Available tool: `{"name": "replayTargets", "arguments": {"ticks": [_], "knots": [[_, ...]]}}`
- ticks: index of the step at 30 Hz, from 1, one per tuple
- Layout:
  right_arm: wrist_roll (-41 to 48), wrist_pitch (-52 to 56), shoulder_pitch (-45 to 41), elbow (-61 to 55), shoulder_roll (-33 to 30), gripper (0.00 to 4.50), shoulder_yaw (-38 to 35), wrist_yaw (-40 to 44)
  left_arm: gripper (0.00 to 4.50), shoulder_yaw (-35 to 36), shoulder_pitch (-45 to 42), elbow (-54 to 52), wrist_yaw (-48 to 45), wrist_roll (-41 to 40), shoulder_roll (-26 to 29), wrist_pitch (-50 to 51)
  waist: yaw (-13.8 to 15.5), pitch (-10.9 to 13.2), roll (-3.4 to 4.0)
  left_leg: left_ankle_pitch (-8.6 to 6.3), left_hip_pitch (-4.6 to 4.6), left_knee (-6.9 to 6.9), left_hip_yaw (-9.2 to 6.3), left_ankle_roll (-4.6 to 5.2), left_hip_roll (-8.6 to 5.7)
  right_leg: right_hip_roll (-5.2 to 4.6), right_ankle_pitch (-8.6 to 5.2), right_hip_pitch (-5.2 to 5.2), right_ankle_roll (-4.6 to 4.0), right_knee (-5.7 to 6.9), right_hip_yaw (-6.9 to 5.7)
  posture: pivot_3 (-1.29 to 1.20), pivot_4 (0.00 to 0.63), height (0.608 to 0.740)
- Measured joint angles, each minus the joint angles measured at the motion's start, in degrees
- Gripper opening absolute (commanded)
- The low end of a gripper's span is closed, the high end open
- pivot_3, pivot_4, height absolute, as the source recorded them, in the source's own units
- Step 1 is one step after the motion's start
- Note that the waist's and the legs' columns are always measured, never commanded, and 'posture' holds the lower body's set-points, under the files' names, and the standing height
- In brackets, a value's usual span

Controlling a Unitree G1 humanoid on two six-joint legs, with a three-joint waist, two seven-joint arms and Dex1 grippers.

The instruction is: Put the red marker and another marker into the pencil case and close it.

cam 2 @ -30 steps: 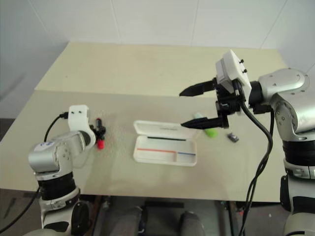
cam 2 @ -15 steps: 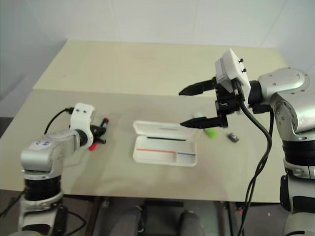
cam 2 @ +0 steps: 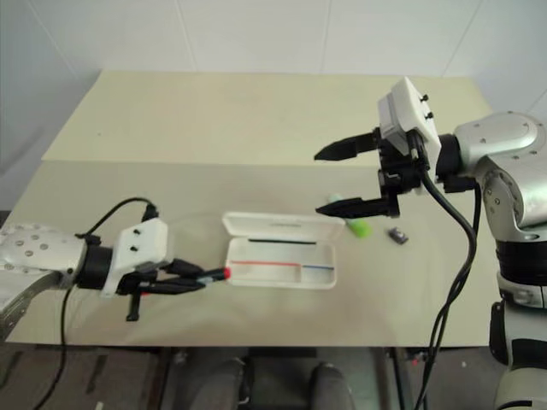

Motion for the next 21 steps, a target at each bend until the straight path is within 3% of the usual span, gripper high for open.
{"name": "replayTargets", "arguments": {"ticks": [4, 9, 21], "knots": [[0.5, 0.78, 0.88, -1.66, -1.14, 4.5, -0.61, 0.07, 0.6, -11.69, -7.53, 3.6, 3.48, 8.17, -5.04, -4.48, -0.02, 0.0, 0.0, 0.01, 0.0, -0.03, 0.05, 0.02, 0.03, 0.07, 0.04, -0.06, 0.0, 0.02, 0.05, 0.0, 0.15, 0.74], [0.54, 0.42, 5.25, -3.11, -5.01, 4.5, -0.98, 2.28, 0.6, -20.89, -13.47, 8.63, 5.8, 15.38, -12.24, -8.09, 0.68, 0.0, -0.01, 0.0, -0.07, 0.0, 0.16, 0.03, 0.19, 0.2, 0.04, -0.1, 0.0, 0.13, 0.1, 0.0, 0.15, 0.74], [0.11, -2.41, 15.14, -3.38, -10.26, 4.5, -5.52, 4.32, 0.6, -29.49, -18.53, 16.55, 5.66, 25.03, -21.41, -13.12, 0.99, -0.01, 0.0, 0.0, 0.02, 0.27, 0.24, 0.03, 0.4, 0.4, 0.08, -0.09, -0.07, 0.13, 0.28, 0.0, 0.15, 0.74]]}}
